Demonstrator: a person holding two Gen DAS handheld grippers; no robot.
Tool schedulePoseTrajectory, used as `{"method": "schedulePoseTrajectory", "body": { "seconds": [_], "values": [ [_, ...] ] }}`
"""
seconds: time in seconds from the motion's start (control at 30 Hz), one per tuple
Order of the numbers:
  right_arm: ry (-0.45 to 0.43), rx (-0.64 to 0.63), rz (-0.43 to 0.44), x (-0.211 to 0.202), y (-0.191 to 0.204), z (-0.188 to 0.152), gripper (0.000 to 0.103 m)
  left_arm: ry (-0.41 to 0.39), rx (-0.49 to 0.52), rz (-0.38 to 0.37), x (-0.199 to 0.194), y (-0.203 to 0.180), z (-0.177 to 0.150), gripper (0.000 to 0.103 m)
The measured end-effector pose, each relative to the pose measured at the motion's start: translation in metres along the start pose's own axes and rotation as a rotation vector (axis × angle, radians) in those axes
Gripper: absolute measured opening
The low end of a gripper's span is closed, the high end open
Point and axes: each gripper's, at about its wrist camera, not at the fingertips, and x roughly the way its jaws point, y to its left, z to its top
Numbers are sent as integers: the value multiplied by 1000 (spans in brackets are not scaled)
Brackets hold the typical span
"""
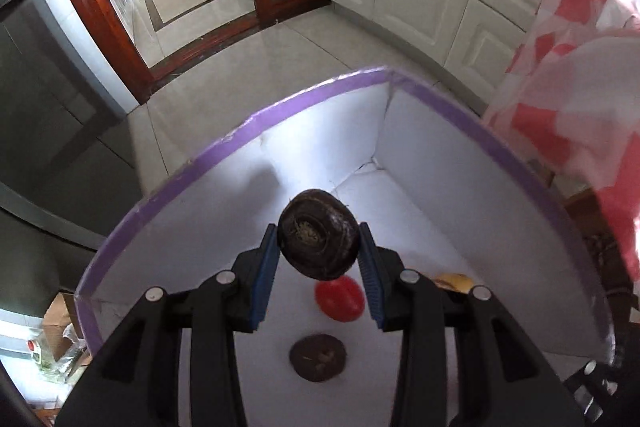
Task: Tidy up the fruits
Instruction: 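Open both tools to drop the dark fruits into the box, then move both open tools back over the fruits on the table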
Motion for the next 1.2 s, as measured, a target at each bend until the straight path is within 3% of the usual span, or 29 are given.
{"method": "schedulePoseTrajectory", "body": {
  "seconds": [0.13, 0.63, 0.73, 0.8, 0.83, 1.0, 1.13, 1.2],
  "values": [
    [41, -75, 3, 13, 17, -6, 41, 23, 18, -1, 8, -4, -7, 39],
    [100, -39, 14, 22, 8, -15, 42, 124, -21, 2, 36, -1, -16, 40],
    [87, -32, 11, 29, 11, -7, 52, 118, -13, 9, 34, -2, -13, 51],
    [66, -25, 3, 23, 9, -7, 56, 109, -15, 12, 30, -2, -11, 75],
    [55, -21, 2, 20, 8, -7, 57, 101, -19, 16, 27, -1, -10, 79],
    [-35, -23, -10, -8, 5, -7, 65, 77, -12, 44, 11, -2, -3, 88],
    [-181, -49, -8, -51, 7, -10, 79, 37, -15, 71, -17, -3, 1, 90],
    [-297, -50, -30, -84, 5, -14, 83, -30, -23, 85, -40, -1, 7, 90]
  ]
}}
